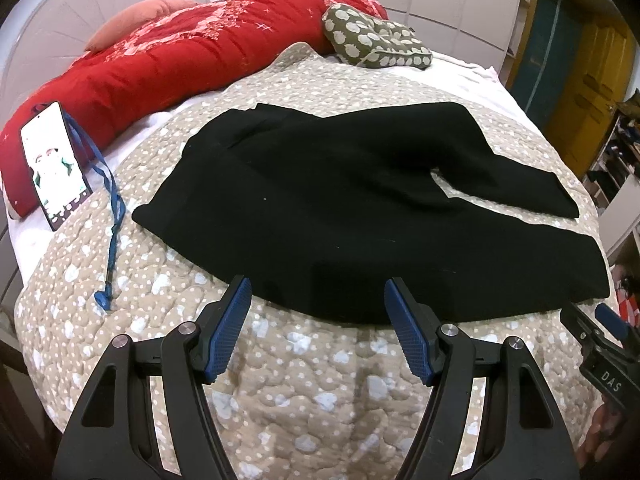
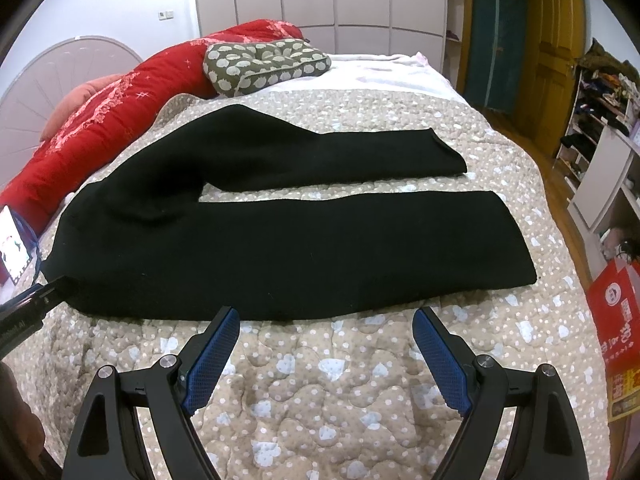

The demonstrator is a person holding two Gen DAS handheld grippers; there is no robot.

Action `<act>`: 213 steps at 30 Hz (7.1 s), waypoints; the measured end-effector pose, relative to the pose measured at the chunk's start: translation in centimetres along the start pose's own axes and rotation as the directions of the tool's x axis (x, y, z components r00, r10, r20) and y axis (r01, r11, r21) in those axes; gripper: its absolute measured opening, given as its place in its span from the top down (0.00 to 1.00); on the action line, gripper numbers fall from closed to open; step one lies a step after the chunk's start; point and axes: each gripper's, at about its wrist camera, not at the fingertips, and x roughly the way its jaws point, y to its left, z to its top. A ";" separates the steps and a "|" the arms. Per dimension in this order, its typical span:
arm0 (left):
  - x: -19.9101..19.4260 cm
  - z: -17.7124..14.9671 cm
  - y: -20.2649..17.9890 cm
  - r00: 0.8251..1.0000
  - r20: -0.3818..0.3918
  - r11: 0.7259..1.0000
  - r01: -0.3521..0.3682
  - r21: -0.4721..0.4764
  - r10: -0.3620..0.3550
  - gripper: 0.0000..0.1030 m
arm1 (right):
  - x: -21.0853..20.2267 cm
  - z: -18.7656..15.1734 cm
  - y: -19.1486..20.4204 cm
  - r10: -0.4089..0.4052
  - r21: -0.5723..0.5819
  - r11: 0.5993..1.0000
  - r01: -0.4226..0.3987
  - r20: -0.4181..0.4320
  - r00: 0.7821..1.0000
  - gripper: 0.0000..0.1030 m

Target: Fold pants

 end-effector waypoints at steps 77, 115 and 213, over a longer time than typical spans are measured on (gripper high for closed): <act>4.7 9.4 4.2 0.996 -0.053 0.992 0.061 -0.111 -0.068 0.49 | 6.7 17.3 0.3 0.311 -0.206 0.935 -0.289 0.085 0.947 0.37; 5.1 6.0 9.0 0.998 -0.056 0.985 -0.015 -0.172 0.006 0.47 | 3.4 12.1 8.8 0.518 -0.318 0.790 -0.525 -0.112 0.848 0.26; 3.3 4.7 11.1 0.995 -0.090 0.971 -0.066 -0.230 0.046 0.45 | -5.8 2.5 -13.5 0.176 0.182 0.967 -0.178 0.026 0.984 0.66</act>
